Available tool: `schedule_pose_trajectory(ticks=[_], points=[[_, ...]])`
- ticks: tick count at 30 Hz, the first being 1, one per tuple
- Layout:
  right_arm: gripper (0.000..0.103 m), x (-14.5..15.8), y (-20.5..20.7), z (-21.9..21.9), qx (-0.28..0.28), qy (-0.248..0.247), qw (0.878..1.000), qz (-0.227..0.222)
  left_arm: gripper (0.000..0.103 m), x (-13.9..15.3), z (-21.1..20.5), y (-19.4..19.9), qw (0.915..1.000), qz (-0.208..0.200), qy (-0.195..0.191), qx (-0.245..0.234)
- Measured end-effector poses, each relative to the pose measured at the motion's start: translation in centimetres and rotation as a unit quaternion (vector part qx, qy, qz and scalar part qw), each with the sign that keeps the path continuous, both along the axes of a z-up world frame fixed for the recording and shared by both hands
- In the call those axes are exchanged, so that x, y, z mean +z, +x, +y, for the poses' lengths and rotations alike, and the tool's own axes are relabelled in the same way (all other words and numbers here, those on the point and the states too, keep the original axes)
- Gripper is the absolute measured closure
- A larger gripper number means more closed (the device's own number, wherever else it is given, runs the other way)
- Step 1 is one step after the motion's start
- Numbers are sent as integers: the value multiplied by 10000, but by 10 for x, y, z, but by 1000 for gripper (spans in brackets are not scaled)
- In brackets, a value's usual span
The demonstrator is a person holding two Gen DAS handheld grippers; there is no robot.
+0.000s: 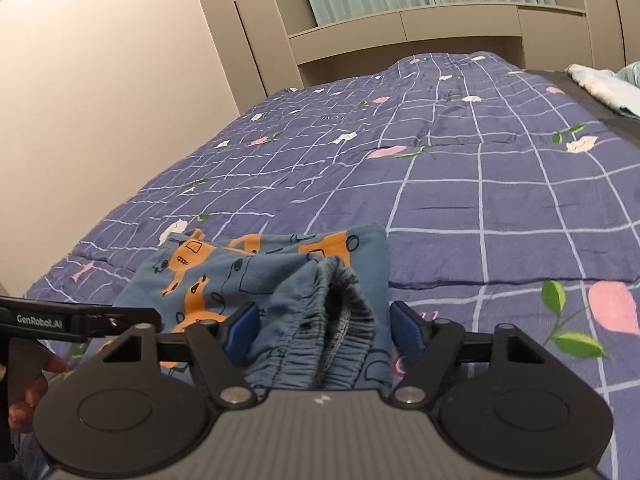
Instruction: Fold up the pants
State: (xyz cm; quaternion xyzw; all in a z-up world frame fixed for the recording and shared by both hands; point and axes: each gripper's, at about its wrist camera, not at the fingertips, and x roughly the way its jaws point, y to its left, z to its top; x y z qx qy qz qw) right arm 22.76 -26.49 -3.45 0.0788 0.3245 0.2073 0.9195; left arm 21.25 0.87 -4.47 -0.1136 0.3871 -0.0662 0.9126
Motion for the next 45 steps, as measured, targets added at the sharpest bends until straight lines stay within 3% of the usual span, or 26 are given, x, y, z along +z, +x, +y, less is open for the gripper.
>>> schedule_pose_trajectory(ticks=[9,12,16,18,19,22,23,31,39,45], points=[[27,-5,-3,-4,-37,216,9997,81,1,-9,22,-17,9978,2,-661,39],[28,-6,-8,-12,-71,528,9985,137,9,-8,25,-23,9967,-1,-813,27],[40,-8,-15,-26,-213,875,9958,191,24,-5,30,-26,9948,29,-1019,37],[42,-9,-15,-30,-245,960,9949,213,29,-5,31,-25,9940,97,-1089,69],[43,-9,-14,-31,-251,982,9946,226,32,-5,31,-24,9941,122,-1076,85],[50,-7,-14,-28,-249,959,9948,229,63,-3,29,-22,9937,147,-1109,-11],[52,-7,-15,-27,-258,969,9947,221,67,-2,27,-22,9933,158,-1147,-57],[74,-3,-24,-23,-436,1106,9928,142,79,8,16,-22,9969,127,-777,-89],[80,15,-40,1,-556,411,9972,-296,86,16,13,-24,9975,24,-702,-99],[84,38,-49,7,-520,335,9953,-746,87,44,0,-15,9969,-292,-558,-470]])
